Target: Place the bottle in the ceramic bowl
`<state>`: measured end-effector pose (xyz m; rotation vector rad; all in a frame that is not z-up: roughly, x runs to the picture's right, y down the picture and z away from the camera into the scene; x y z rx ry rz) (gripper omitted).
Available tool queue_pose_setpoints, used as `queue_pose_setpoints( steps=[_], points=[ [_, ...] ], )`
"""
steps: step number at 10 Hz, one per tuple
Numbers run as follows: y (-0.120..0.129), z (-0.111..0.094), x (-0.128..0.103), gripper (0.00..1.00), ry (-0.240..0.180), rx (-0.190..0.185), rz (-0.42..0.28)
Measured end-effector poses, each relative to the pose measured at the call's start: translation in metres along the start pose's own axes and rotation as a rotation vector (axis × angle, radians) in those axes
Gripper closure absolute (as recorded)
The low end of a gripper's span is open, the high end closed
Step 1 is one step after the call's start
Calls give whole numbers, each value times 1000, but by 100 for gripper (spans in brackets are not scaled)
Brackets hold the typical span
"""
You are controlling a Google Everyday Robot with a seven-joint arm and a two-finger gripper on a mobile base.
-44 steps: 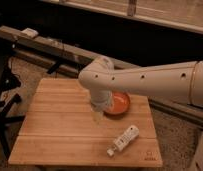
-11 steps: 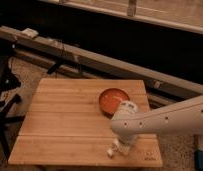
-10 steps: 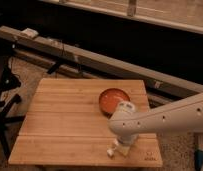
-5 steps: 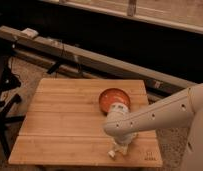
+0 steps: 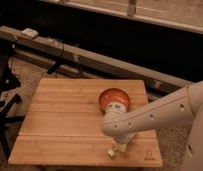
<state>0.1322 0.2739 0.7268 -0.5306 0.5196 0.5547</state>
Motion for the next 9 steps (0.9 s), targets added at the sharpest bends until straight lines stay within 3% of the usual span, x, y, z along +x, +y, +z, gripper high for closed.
queue_pose_setpoints(
  steps=[3, 5, 9],
  points=[
    [-3, -6, -2, 35, -6, 15, 14],
    [-6, -4, 2, 35, 12, 25, 37],
    [-7, 0, 7, 35, 60, 125, 33]
  ],
)
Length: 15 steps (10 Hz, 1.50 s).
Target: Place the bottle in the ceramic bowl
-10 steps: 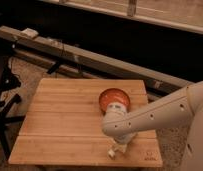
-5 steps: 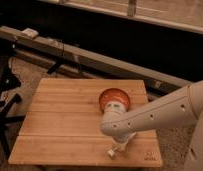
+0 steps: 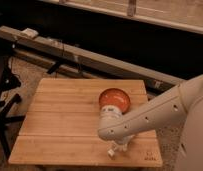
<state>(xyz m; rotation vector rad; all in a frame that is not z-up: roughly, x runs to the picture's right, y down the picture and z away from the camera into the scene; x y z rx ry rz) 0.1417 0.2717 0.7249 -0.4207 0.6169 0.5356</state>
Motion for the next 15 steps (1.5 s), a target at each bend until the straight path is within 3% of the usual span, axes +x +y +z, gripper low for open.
queue_pose_setpoints(
  steps=[4, 9, 15],
  points=[
    [0, 3, -3, 35, 59, 110, 37],
    [3, 0, -13, 35, 75, 165, 61],
    [1, -16, -32, 35, 39, 211, 53]
  ],
)
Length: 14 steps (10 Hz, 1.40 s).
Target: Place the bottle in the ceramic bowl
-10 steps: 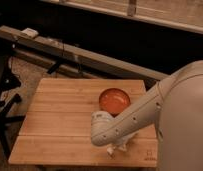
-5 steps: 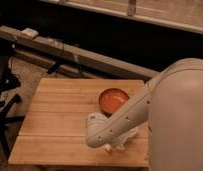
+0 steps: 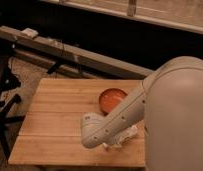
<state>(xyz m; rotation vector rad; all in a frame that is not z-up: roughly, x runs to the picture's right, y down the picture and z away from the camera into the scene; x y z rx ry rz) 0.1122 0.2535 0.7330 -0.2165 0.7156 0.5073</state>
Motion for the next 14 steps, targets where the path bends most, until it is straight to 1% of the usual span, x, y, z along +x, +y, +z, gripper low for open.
queue_pose_setpoints(
  steps=[2, 4, 8, 10, 12, 13, 14],
  points=[
    [1, -5, -10, 35, -17, 7, -10],
    [1, -8, -19, 35, -32, 7, -19],
    [-6, -10, -42, 35, -67, -16, -19],
    [-10, -12, -51, 35, -90, -36, -27],
    [-12, -13, -63, 35, -123, -80, -64],
    [-11, -14, -68, 35, -138, -114, -105],
    [-10, -14, -74, 35, -157, -192, -200]
  ],
)
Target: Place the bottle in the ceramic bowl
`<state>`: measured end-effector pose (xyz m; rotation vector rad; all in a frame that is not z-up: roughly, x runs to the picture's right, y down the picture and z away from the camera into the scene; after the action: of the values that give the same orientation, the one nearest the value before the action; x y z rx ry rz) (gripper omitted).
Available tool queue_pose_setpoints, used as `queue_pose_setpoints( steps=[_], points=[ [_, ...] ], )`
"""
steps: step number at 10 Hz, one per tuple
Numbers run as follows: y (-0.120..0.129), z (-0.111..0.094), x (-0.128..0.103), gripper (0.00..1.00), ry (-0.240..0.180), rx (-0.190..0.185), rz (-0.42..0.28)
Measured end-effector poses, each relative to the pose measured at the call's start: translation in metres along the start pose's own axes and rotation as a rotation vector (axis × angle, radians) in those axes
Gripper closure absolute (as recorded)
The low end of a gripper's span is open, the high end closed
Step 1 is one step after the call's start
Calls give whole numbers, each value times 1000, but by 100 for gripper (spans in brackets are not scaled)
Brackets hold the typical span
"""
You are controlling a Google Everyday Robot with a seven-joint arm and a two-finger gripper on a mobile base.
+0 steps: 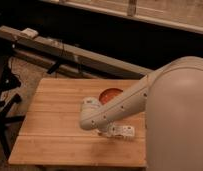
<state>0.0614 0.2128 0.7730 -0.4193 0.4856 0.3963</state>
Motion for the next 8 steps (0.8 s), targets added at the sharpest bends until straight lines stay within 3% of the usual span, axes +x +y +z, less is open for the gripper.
queue_pose_setpoints(
  steps=[1, 3, 8],
  points=[
    [-1, 2, -4, 35, -10, -72, -69],
    [-3, 3, -15, 35, -23, -141, -126],
    [-4, 7, -20, 35, -27, -164, -151]
  ],
)
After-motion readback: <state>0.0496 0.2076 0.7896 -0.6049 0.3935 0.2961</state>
